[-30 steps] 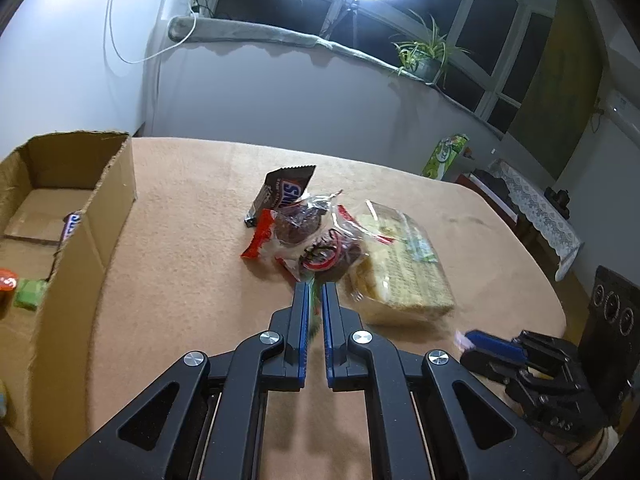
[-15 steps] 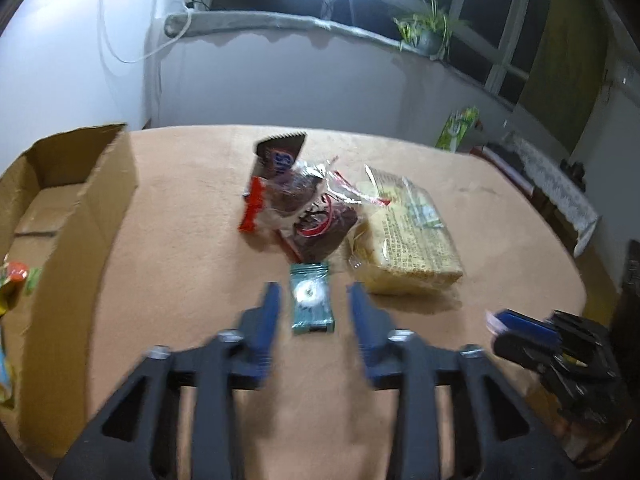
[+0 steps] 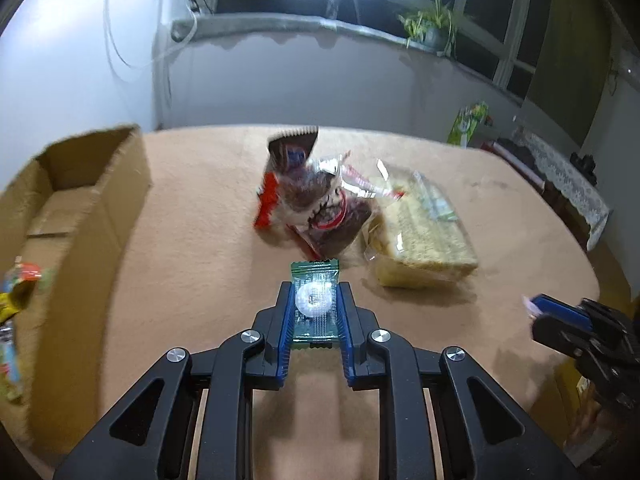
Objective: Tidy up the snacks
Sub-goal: 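Carry the mint packet into the box with the left tool while the right carries the white candy there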
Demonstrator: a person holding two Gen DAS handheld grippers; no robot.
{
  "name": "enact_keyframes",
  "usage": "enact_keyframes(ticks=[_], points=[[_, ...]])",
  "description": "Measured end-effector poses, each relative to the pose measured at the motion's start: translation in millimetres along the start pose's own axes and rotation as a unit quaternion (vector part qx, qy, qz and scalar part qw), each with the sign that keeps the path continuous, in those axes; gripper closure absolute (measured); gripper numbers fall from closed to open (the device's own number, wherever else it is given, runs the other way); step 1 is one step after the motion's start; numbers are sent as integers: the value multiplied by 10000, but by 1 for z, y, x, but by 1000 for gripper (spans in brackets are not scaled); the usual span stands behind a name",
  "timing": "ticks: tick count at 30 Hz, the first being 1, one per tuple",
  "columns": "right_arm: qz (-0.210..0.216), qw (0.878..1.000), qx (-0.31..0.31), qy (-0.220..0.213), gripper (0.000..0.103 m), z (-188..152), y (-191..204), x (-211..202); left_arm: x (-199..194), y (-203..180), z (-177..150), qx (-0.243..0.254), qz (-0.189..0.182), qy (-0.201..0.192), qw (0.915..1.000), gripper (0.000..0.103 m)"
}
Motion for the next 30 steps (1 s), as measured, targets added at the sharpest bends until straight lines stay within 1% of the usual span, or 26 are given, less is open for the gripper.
enact_keyframes(ticks=[4,8,12,16,20,24,30], points=[[-18,9999,-98,-82,83,6,9,-6,-45,1,2,24,78,-423,9991,85],[-61,9996,-247,-133,83,14,20,-9,-82,11,5,-32,204,-780,9967,85],[-84,9991,-400,-141,83,22,34,-7,-116,37,0,-199,371,-1083,9932,85],[-64,9979,-637,-104,83,32,56,1,-137,68,-7,-408,586,-1270,9893,85],[-8,9961,-878,-66,83,43,80,13,-150,99,-15,-647,714,-1389,9856,85],[103,9931,-1169,-42,83,56,116,32,-156,129,-22,-861,823,-1441,9824,85],[286,9873,-1566,-4,82,76,164,65,-158,162,-27,-1034,915,-1447,9798,85]])
Point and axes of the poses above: each gripper's, at about its wrist camera, not at the fingertips, and x roughly the way its jaws point, y to its left, z to its top, the point moved 7 cm from there along x, roughly the way its jaws point, and after that the axes turned 4 degrees about y, right-handed, at the moved point
